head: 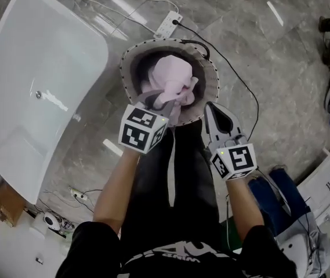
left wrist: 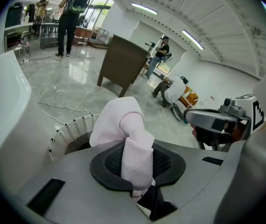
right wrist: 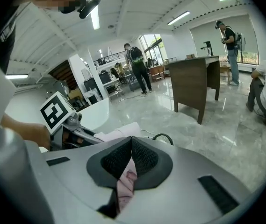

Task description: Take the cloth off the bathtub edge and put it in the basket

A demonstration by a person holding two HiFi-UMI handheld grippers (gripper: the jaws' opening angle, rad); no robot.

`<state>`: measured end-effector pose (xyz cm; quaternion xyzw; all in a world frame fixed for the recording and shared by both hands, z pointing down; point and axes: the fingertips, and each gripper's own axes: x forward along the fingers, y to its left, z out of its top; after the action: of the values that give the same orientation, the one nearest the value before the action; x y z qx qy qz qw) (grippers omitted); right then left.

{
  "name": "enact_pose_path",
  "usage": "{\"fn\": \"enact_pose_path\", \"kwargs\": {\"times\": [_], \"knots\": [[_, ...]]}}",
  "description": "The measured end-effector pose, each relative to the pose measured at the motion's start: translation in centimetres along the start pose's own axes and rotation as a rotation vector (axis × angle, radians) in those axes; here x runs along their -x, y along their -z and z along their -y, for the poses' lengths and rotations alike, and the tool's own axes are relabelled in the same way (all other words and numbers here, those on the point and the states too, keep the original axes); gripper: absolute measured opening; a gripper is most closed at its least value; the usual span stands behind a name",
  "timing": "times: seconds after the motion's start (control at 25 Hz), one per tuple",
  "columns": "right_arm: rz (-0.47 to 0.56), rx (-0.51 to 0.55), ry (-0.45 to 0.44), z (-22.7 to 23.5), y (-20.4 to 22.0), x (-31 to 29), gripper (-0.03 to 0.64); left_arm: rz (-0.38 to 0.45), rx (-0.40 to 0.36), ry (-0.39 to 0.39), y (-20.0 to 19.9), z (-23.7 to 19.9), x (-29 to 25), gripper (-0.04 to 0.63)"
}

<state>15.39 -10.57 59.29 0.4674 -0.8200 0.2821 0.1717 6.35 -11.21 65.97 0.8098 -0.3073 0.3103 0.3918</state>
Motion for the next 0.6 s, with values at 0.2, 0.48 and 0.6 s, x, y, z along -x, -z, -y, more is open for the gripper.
{"fn": "enact_pose_path", "kwargs": {"times": [0.2, 0.48, 0.6], "knots": [[-0.028, -0.04, -0.001, 1.7, 4.8, -4.2, 0.012, -0.047, 0.038, -0.009, 4.2, -2.8, -5.0, 0.078], [-0.057, -0.061, -0.001, 2.7, 8.3, -6.5, 0.012, -0.095, 0.043, -0.057, 7.4, -5.5, -8.4, 0.08], [-0.065, -0.065, 0.006, 2.7, 8.9, -6.7, 0.012, -0.102, 0.009, -0.093, 7.9, -6.5, -8.5, 0.086]]}}
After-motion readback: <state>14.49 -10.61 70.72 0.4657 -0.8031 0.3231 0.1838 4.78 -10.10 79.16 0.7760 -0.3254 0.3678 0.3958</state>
